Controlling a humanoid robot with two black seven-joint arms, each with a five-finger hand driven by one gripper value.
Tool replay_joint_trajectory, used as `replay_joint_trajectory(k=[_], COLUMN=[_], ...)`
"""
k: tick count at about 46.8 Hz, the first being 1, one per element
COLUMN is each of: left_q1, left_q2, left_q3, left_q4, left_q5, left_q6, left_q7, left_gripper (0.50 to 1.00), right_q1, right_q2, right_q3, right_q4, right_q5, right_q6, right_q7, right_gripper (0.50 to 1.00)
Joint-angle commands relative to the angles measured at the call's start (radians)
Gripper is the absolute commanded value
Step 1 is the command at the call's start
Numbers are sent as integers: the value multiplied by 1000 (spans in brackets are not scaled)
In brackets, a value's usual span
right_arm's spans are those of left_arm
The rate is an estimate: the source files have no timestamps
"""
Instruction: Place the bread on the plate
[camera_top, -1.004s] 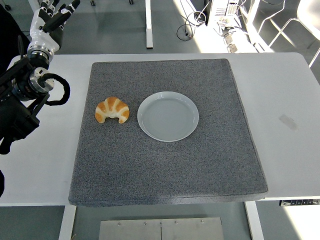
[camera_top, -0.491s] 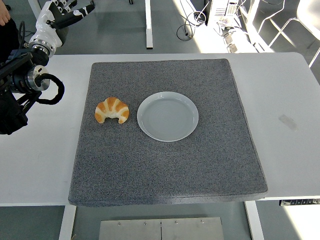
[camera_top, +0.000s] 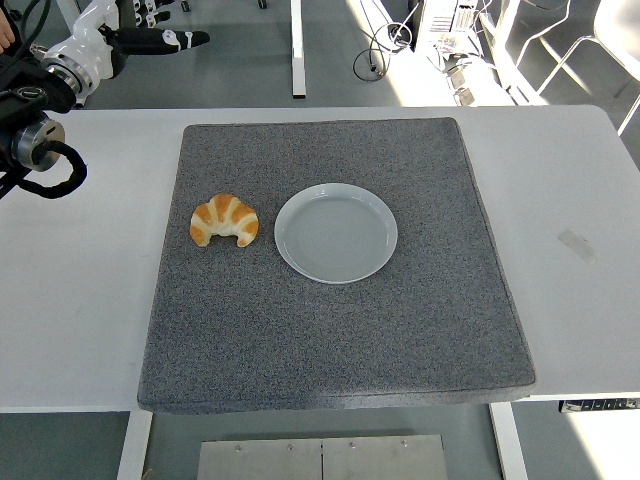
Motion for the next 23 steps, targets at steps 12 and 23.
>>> replay_joint_trajectory(k=[12,23], left_q1=[-20,-26], left_q2=[15,40], left_q3=[86,101], left_q4=[-86,-134], left_q5=[180,208], left_q6=[3,14], left_q7=[95,126], left_gripper=[980,980], right_q1=[0,0], right_q2=[0,0], right_q3=[0,0], right_q4=[0,0], right_q5=[0,0], right_q6=[-1,-1], right_q7=[0,1], right_gripper=[1000,1000])
